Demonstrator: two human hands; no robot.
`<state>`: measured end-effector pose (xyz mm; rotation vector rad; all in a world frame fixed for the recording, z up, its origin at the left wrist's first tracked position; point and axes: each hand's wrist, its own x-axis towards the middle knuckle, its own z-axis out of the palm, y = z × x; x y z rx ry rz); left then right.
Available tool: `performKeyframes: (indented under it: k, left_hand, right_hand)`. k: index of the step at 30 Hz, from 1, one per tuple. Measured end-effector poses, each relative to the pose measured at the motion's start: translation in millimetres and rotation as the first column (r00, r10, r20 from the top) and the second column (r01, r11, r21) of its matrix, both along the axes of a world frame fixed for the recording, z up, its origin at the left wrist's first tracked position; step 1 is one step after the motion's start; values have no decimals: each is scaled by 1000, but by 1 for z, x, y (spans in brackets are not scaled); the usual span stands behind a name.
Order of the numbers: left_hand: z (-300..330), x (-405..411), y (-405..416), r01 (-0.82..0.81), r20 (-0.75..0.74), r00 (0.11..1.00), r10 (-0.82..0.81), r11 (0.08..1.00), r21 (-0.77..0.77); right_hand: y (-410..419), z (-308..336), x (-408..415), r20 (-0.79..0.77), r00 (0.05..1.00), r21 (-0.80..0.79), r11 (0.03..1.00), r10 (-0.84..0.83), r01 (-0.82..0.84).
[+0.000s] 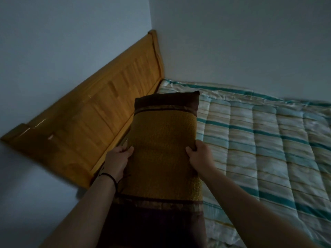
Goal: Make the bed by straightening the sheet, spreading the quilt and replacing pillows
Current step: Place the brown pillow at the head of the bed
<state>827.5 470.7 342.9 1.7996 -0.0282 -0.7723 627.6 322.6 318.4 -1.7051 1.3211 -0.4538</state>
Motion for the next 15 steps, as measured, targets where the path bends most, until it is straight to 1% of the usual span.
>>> performKeyframes:
  k: [5,7,11,13,14,15]
  left_hand:
    - [-29,78,-28,25,-95,995,-24,1000,15]
    - [-43,112,-40,53,-102,994,-50,998,26]
    - [-59,164,-68,99,-91,991,-94,994,46]
    - [-74,200,-90,144,-108,985,-136,987,73]
    - [-78,204,-92,152,-120,982,-142,985,77]
    - [-86,223,-105,184,-152,974,-169,979,88]
  right_hand:
    - [-27,-27,78,-45,999,86,996,-16,20]
    - [-37,-38,107,-47,999,118,993,-27,32]
    - [-59,-54,157,-66,997,113,992,-43,51]
    - [-74,-72,190,-83,993,121,989,-79,89]
    - [-77,-71,193,-78,994,132,987,-82,92]
    - [-85,-82,210,-85,992,150,983,-97,109]
